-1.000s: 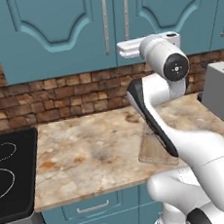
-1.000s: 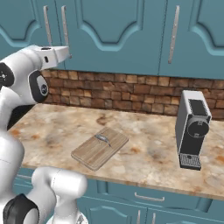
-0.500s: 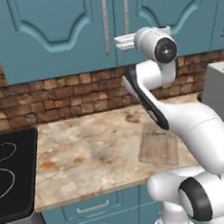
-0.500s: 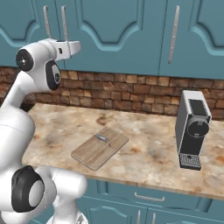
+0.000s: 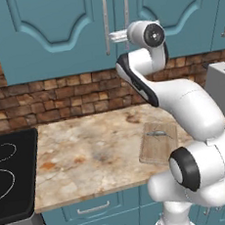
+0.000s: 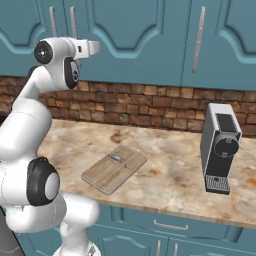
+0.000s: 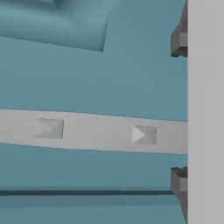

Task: Open the cabinet, retrieve the rolling pin, and place it next to the meat on the cutting board to prepare for tenderizing.

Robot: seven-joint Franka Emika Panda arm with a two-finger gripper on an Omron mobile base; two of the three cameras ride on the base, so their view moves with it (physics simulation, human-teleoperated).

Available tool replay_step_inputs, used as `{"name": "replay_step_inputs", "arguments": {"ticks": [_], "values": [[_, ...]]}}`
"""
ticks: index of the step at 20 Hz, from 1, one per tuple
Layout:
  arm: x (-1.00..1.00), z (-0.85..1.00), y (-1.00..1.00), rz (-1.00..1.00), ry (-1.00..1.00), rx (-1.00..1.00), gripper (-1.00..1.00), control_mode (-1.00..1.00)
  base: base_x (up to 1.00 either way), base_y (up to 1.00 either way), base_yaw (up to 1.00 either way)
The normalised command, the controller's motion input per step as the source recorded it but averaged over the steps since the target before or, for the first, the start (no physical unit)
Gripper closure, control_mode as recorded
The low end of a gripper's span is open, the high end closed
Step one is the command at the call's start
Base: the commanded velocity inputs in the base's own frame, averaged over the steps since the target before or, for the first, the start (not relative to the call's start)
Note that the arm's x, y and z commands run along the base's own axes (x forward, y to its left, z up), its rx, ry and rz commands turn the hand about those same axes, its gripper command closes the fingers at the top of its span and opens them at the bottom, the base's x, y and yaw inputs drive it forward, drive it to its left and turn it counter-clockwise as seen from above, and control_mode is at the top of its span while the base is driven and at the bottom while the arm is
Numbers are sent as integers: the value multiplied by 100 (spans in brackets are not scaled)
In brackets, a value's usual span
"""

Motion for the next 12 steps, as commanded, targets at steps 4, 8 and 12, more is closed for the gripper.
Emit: {"name": "replay_step_inputs", "arguments": {"ticks": [4, 8, 12], "values": [[59, 0, 0, 0, 12, 0, 100, -100, 0, 0, 0], [22, 0, 0, 1, 7, 0, 100, -100, 0, 0, 0], [6, -1, 1, 1, 1, 0, 100, -100, 0, 0, 0]]}}
